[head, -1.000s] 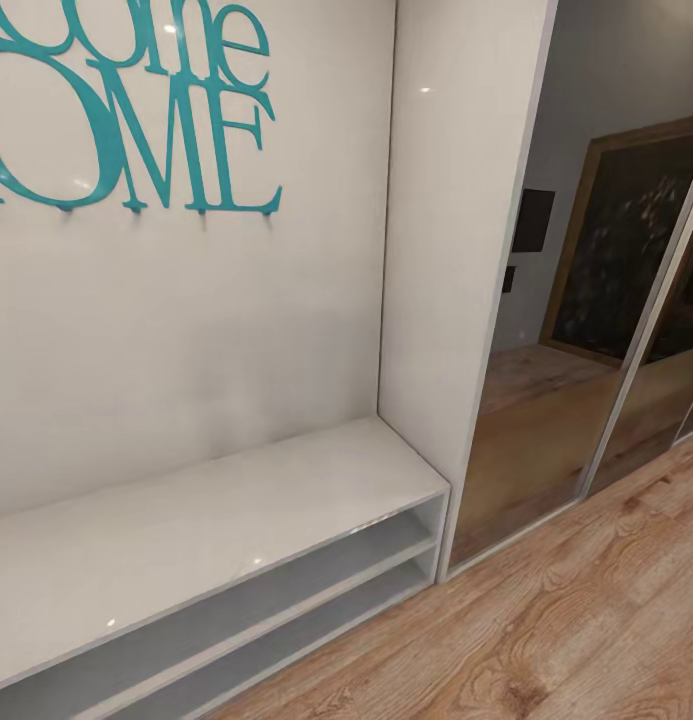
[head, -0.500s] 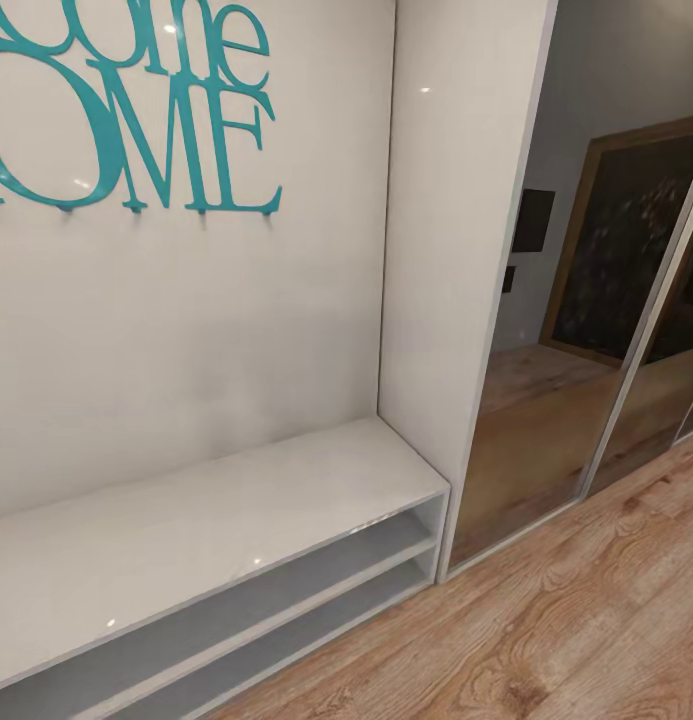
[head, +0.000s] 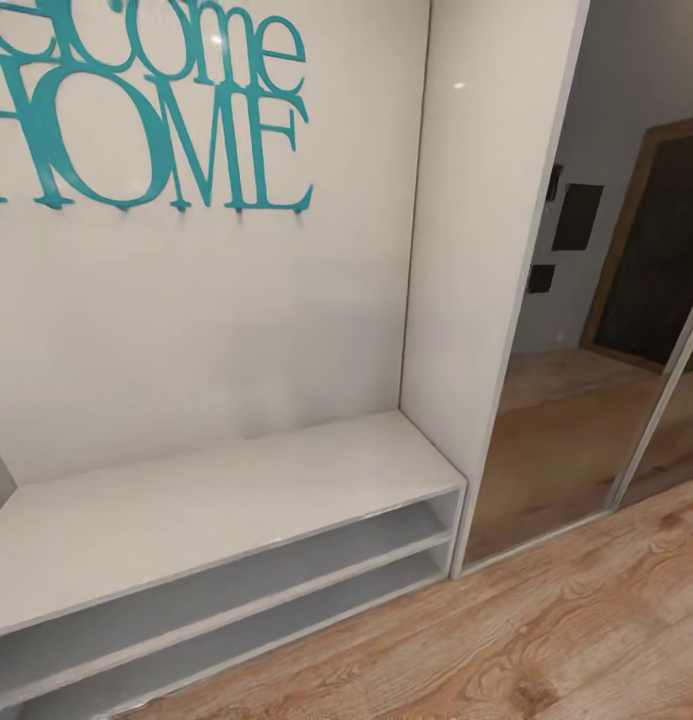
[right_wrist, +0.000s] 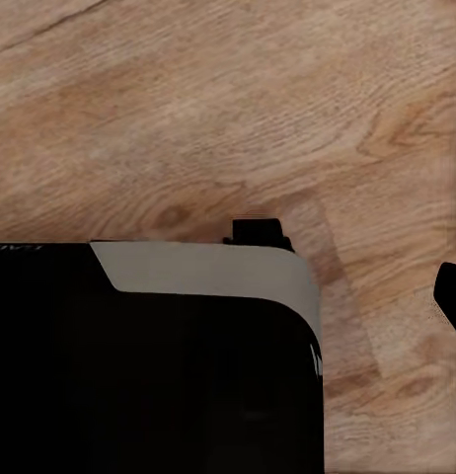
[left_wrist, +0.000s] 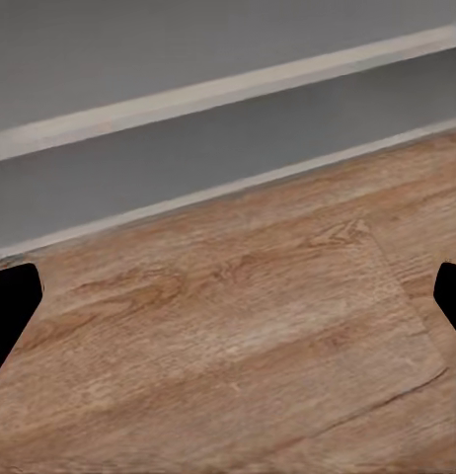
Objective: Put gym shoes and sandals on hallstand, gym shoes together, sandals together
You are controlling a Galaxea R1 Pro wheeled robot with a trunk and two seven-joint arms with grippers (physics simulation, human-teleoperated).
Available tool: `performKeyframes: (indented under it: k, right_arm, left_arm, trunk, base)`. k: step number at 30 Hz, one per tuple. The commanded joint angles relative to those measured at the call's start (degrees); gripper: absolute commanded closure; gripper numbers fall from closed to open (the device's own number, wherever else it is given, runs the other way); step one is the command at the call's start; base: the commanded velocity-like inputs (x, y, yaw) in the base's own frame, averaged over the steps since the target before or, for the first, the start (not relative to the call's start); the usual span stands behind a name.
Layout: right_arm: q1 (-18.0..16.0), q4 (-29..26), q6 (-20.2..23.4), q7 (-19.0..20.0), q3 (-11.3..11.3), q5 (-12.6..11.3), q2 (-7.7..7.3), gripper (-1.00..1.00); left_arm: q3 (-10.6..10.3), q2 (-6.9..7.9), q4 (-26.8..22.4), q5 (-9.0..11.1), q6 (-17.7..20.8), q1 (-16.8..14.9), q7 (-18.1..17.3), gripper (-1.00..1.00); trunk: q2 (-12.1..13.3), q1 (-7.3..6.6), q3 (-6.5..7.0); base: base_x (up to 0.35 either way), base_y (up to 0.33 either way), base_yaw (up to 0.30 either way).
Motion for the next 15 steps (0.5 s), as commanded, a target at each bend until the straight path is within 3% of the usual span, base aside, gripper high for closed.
performKeyframes:
  k: [1,15]
  right_arm:
    - [-0.01,0.00,-0.05,0.11,-0.20,0.04,0.01,-1.00]
    - [-0.01,0.01,-0.05,0.11,-0.24,0.04,0.01,-1.00]
  left_arm:
    - [0.01,-0.01,0.02,0.08,-0.17,-0.04,0.00,-1.00]
    - [0.04,-0.01,0.10,0.25,-0.17,-0.04,0.00,-1.00]
  trunk:
    - [-0.03,-0.03,-0.10]
    - [-0.03,-0.03,-0.66]
  base:
    - [-0.233,-0.226,0.279]
    - [-0.241,-0.223,0.280]
